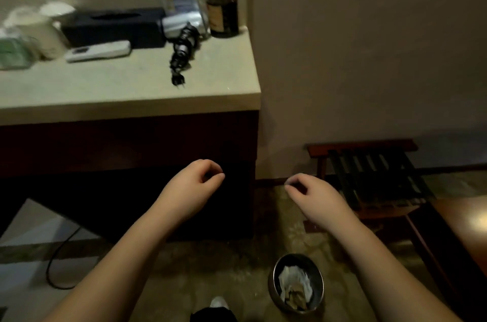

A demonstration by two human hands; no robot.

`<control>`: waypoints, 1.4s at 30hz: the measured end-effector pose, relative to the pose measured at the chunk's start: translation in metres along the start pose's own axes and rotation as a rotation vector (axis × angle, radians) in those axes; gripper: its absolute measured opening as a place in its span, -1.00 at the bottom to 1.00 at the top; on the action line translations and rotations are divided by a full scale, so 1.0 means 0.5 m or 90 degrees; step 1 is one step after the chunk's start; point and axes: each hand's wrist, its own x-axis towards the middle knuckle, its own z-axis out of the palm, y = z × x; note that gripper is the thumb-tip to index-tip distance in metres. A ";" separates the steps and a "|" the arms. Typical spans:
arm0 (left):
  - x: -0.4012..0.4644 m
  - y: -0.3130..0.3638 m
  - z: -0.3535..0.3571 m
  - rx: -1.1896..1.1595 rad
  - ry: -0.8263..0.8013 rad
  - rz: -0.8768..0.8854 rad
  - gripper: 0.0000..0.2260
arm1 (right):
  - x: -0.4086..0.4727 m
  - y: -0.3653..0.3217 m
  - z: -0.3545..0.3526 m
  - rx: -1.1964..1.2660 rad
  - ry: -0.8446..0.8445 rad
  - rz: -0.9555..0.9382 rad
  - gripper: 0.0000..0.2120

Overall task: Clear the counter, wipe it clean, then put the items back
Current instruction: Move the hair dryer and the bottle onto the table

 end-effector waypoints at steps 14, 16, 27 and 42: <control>0.075 -0.025 -0.215 -0.024 0.179 0.054 -0.95 | 0.128 -0.226 -0.072 -0.013 0.114 -0.128 -0.91; 0.100 -0.023 -0.252 -0.019 0.188 0.057 -0.96 | 0.156 -0.257 -0.087 -0.019 0.132 -0.139 -0.90; 0.308 0.053 -0.424 0.064 0.244 0.116 -0.77 | 0.370 -0.435 -0.214 -0.098 0.217 -0.155 -0.77; 0.564 0.008 -0.365 0.055 0.082 -0.128 -0.40 | 0.634 -0.524 -0.261 0.070 0.261 -0.032 -0.36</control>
